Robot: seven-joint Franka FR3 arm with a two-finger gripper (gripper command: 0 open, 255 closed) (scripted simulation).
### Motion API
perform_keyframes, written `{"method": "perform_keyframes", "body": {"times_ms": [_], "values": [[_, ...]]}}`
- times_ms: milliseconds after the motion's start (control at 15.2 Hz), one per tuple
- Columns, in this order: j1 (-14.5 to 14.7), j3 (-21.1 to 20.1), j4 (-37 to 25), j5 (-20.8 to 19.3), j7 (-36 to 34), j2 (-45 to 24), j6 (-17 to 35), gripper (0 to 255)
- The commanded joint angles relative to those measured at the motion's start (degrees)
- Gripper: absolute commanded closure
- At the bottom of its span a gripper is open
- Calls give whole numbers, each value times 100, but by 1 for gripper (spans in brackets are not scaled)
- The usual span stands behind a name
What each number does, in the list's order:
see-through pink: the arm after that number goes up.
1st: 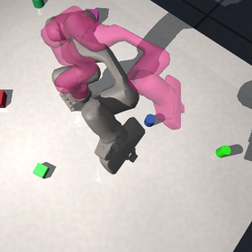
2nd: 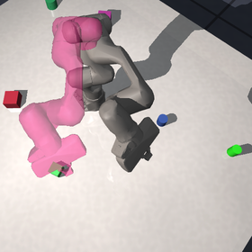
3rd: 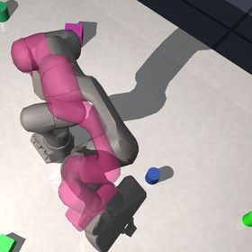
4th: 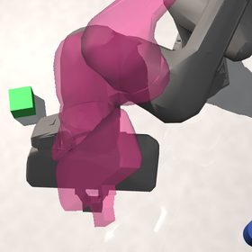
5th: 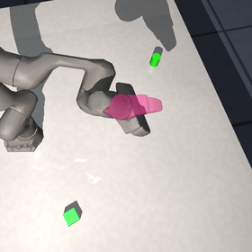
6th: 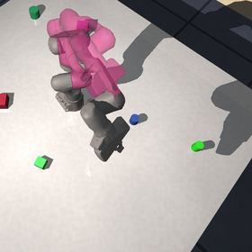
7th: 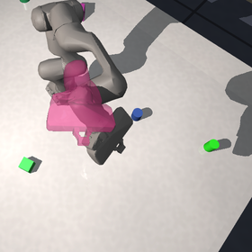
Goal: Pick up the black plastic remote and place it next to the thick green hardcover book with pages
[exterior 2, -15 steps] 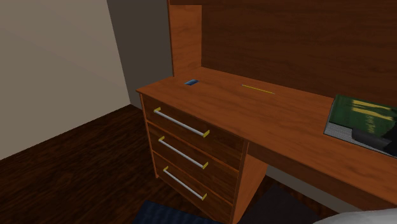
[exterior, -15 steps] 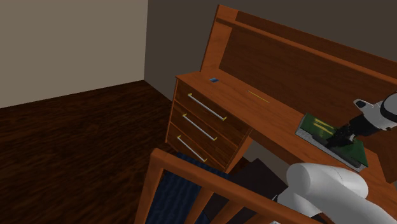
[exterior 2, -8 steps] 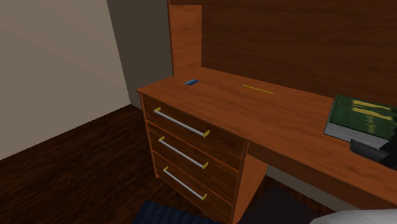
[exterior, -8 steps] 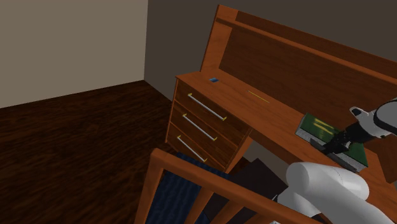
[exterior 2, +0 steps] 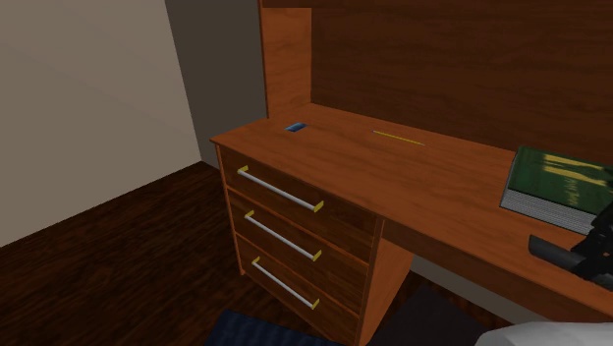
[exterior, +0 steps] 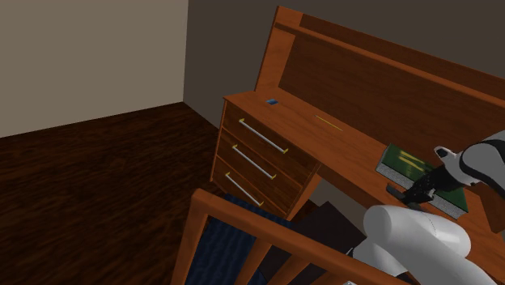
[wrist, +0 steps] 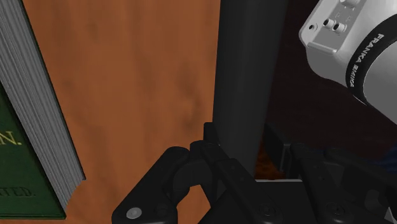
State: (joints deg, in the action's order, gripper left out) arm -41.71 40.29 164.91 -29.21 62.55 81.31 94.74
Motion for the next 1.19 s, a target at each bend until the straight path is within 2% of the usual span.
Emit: {"method": "perform_keyframes", "body": {"times_ms": [0,330,792,858,1122], "values": [[-76,138,139,-130,35,10,116,255],[-277,502,483,-472,117,-5,425,255],[-278,501,483,-471,118,-6,426,255],[-279,501,483,-472,118,-6,426,0],[-278,501,483,-471,118,-6,426,0]]}}
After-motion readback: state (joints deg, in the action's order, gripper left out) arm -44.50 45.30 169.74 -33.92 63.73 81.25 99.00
